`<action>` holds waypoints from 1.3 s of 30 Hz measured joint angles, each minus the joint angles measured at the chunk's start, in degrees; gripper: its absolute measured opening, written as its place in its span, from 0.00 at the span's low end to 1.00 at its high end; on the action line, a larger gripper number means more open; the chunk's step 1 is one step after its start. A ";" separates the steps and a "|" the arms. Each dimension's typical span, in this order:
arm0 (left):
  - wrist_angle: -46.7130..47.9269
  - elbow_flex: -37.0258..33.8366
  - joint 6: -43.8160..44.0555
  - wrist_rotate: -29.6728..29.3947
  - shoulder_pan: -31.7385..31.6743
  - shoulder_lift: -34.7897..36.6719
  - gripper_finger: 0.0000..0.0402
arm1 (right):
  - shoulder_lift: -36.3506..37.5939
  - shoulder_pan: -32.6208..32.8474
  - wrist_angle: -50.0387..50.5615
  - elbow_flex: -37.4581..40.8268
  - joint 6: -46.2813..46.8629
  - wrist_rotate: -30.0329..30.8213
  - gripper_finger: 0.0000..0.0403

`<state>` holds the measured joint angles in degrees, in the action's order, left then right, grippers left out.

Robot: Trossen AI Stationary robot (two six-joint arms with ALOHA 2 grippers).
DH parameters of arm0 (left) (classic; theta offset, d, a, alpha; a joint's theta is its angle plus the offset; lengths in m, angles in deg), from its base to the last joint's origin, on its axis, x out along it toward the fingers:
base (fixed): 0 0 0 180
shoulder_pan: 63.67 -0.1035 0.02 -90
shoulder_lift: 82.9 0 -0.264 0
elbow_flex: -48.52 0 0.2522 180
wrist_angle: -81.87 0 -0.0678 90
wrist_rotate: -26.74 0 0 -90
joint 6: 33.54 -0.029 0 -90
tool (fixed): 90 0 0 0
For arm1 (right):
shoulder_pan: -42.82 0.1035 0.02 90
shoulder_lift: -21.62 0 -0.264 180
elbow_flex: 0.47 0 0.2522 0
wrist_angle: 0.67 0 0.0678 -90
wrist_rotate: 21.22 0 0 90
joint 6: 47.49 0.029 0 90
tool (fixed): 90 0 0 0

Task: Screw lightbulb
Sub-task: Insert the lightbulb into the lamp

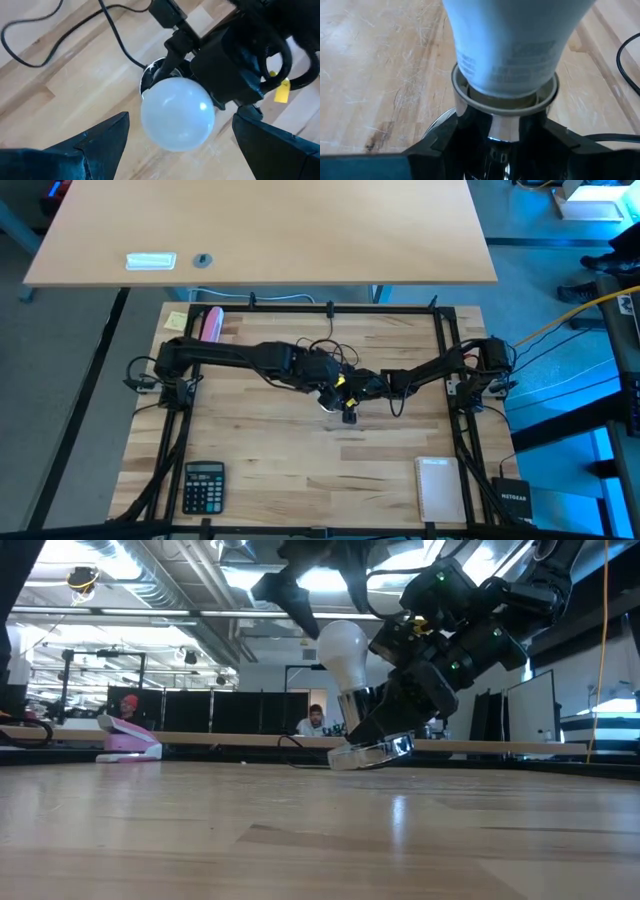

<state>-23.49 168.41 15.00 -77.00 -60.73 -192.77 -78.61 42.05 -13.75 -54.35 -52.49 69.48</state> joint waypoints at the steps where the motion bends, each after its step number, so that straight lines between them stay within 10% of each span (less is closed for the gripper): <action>1: 0.14 0.00 0.09 -0.01 -0.04 -0.24 0.85 | 0.00 0.00 0.02 0.00 0.00 -0.17 0.45; 21: -0.29 0.00 -10.61 0.18 -0.35 -2.53 0.58 | -0.11 -0.02 0.55 0.07 -0.94 -0.23 0.45; 39: -2.10 0.03 -72.41 0.43 -0.68 -2.55 0.51 | -0.13 -0.07 0.11 0.15 -1.27 -0.10 0.45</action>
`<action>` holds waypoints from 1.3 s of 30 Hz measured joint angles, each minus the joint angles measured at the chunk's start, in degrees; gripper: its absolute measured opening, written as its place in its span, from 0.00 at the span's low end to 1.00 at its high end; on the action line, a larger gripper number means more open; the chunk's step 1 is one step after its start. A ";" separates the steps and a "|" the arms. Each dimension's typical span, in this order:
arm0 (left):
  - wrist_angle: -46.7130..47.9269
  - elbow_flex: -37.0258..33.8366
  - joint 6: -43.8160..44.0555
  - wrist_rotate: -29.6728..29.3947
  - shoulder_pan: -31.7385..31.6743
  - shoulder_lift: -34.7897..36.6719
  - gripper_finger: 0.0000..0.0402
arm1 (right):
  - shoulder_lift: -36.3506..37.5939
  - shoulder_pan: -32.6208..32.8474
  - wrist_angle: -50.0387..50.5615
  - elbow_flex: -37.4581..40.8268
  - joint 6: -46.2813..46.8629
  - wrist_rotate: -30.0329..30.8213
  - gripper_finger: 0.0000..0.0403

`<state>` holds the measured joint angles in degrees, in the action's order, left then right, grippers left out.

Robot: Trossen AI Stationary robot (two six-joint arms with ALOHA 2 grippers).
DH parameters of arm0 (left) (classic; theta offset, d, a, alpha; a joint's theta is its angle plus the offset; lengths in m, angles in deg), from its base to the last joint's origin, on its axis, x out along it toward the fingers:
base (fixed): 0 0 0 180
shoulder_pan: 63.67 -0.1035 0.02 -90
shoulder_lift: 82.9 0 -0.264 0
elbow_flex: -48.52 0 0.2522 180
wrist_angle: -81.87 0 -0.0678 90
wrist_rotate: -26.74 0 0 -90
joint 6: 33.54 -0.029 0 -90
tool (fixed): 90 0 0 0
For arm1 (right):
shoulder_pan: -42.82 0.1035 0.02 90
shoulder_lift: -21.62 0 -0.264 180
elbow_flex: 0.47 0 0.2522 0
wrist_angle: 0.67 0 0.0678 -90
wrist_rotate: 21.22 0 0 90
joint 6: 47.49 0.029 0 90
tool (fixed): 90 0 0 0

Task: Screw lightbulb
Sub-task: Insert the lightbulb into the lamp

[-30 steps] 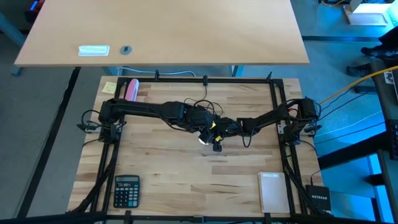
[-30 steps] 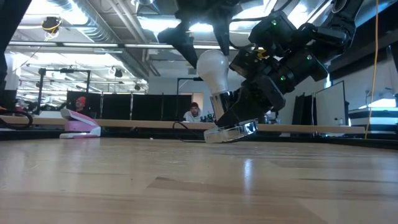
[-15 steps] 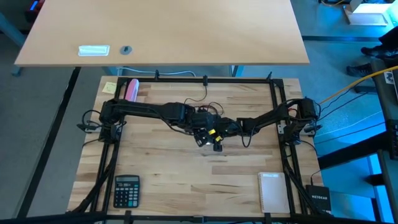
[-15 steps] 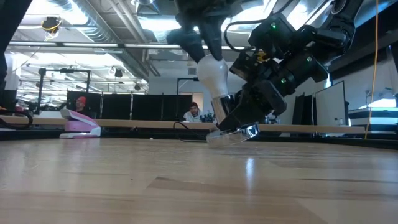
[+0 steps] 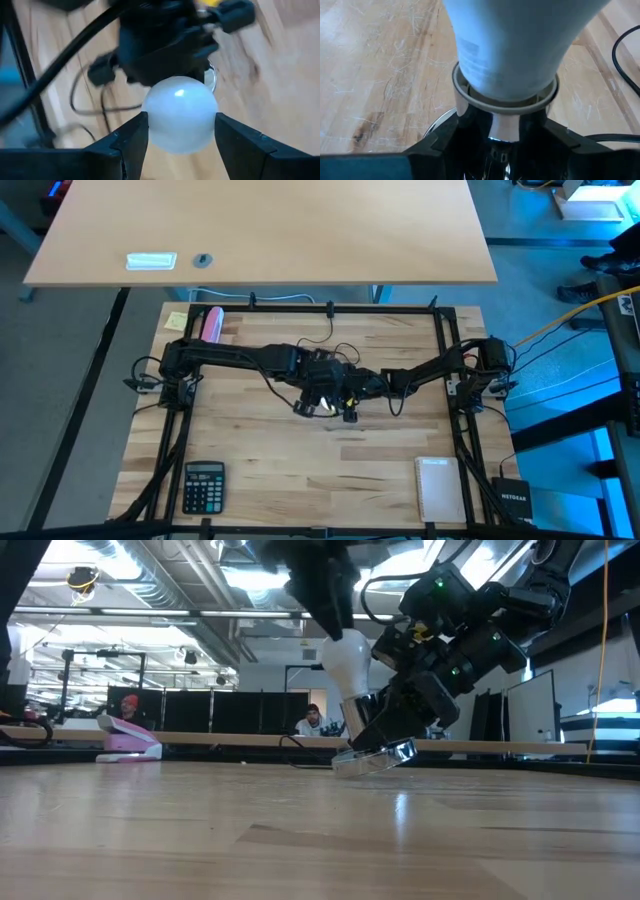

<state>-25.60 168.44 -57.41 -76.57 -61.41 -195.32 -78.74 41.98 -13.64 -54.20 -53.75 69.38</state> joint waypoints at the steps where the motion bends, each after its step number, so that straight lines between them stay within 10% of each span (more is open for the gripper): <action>1: -0.11 -0.03 -4.16 0.01 0.00 -0.01 0.51 | 0.00 0.00 0.01 0.00 0.00 0.01 0.45; 7: -0.73 -0.03 -17.28 0.21 0.00 -0.09 0.51 | 0.00 0.00 0.01 0.00 -0.02 0.33 0.45; 25: 0.90 1.95 0.60 -1.16 1.18 -0.33 0.73 | 0.24 0.09 -1.07 -0.35 -0.29 -0.06 0.45; 39: 4.38 -1.34 54.75 -3.68 0.46 5.10 0.71 | 0.24 0.09 -0.10 -0.28 -0.28 -0.15 0.45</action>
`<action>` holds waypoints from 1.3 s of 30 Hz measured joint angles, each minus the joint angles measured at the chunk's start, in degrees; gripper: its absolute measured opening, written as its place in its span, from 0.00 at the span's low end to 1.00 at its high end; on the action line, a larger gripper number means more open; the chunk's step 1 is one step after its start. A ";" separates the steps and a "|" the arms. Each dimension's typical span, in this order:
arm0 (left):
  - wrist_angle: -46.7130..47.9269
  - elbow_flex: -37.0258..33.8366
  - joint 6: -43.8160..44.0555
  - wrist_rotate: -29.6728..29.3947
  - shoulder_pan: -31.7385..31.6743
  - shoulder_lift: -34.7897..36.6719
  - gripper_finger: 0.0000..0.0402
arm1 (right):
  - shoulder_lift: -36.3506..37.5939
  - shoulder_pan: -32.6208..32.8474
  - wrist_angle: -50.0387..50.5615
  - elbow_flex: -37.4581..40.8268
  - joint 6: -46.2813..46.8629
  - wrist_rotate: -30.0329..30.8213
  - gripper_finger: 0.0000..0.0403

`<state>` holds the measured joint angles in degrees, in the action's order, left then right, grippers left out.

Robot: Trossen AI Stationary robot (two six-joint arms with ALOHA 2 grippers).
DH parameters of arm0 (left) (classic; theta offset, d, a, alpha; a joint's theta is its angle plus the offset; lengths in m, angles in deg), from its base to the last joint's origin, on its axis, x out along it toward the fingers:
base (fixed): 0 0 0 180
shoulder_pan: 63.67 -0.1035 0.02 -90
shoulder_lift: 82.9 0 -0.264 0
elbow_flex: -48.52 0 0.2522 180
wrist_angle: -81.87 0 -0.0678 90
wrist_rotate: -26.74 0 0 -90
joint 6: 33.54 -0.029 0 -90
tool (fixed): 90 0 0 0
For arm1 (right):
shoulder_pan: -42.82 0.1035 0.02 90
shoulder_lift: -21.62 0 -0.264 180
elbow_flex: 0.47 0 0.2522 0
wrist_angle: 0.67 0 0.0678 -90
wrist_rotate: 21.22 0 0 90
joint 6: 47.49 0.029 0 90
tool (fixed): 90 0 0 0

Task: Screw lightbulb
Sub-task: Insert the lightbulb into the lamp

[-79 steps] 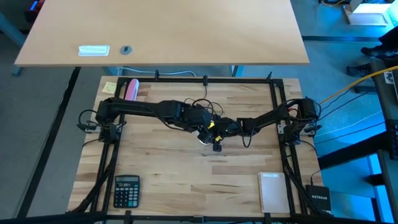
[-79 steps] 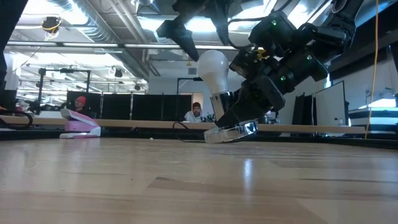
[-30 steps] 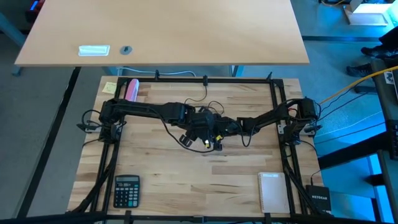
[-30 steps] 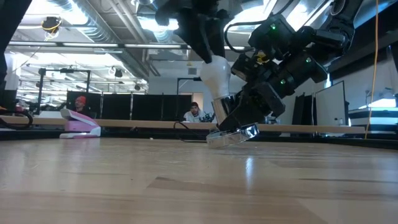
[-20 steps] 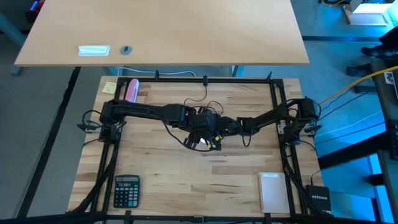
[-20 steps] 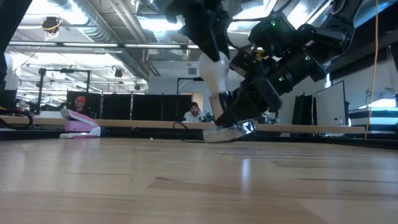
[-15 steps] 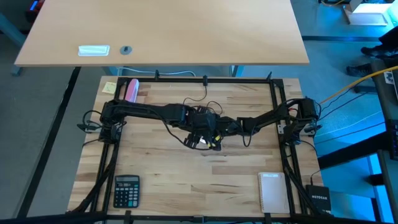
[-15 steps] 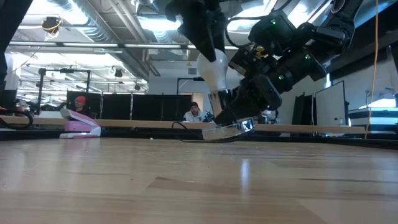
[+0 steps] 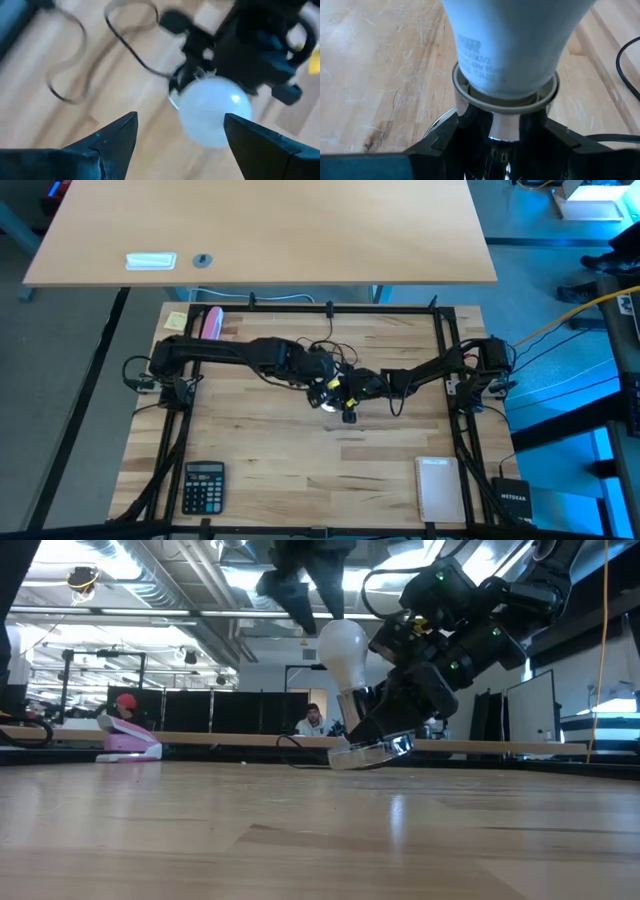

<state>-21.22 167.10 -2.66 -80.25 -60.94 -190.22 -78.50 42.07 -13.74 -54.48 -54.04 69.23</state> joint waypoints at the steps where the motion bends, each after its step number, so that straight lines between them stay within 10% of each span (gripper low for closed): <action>1: -0.92 -1.05 1.10 0.82 0.14 -0.02 0.70 | 0.00 0.00 0.34 0.06 -0.05 0.00 0.45; 25: -11.84 -7.91 13.30 9.49 -0.71 -1.60 0.70 | -0.14 -0.02 1.33 0.15 0.25 0.43 0.45; 32: -11.37 -7.91 6.57 8.05 -0.71 -1.60 0.60 | -0.13 -0.02 1.30 0.15 0.24 0.44 0.45; 39: -11.01 -7.89 -20.98 7.32 -1.26 -1.91 0.54 | -0.13 -0.02 1.12 0.19 -0.29 0.32 0.45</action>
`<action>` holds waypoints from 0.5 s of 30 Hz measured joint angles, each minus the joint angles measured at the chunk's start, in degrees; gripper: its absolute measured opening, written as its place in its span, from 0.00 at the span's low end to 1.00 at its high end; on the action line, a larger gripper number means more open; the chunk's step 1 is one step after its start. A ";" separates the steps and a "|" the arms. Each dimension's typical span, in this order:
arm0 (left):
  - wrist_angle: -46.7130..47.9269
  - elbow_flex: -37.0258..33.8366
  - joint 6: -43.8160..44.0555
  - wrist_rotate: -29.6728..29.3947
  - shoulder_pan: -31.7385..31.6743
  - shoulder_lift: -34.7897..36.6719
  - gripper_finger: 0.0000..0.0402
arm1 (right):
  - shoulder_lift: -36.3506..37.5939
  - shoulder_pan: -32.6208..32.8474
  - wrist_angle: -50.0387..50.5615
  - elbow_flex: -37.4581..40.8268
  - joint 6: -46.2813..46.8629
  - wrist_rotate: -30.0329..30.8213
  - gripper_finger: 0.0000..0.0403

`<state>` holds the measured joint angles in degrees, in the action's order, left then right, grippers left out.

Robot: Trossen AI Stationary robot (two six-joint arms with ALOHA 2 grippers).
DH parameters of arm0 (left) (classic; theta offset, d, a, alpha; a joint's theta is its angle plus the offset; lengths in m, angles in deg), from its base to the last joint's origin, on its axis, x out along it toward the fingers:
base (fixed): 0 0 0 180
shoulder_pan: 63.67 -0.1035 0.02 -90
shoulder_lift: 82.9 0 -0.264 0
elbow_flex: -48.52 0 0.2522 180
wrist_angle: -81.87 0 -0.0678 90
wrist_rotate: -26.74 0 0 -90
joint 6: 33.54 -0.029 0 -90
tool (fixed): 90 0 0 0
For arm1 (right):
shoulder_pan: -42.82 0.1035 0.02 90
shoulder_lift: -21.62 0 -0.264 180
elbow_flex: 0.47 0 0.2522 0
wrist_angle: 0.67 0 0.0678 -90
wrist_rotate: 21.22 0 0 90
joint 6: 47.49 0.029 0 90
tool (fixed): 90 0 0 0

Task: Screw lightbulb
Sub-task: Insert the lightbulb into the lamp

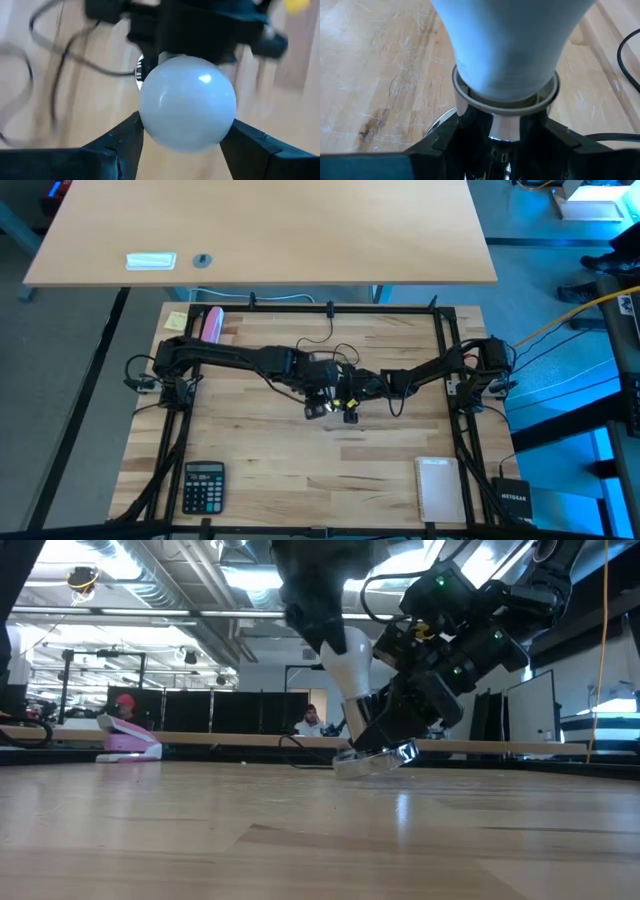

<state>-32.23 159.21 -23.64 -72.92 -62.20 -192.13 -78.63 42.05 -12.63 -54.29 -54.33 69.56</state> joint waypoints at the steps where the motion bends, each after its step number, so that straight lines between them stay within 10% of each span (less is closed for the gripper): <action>1: 0.00 0.01 -5.67 0.11 -0.17 -0.16 0.54 | 0.00 0.00 -0.03 0.03 -0.15 0.02 0.45; 9: -1.39 0.22 -55.27 0.13 -1.61 -1.66 0.58 | -0.09 -0.02 -0.07 0.09 -1.31 0.08 0.45; 15: -1.20 0.17 -64.84 -1.24 -1.74 -1.55 0.63 | -0.09 -0.04 3.45 -1.21 -0.19 -0.17 0.45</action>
<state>-33.43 159.38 -88.48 -74.16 -63.94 -193.68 -78.71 42.01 -9.17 -55.50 -54.52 69.39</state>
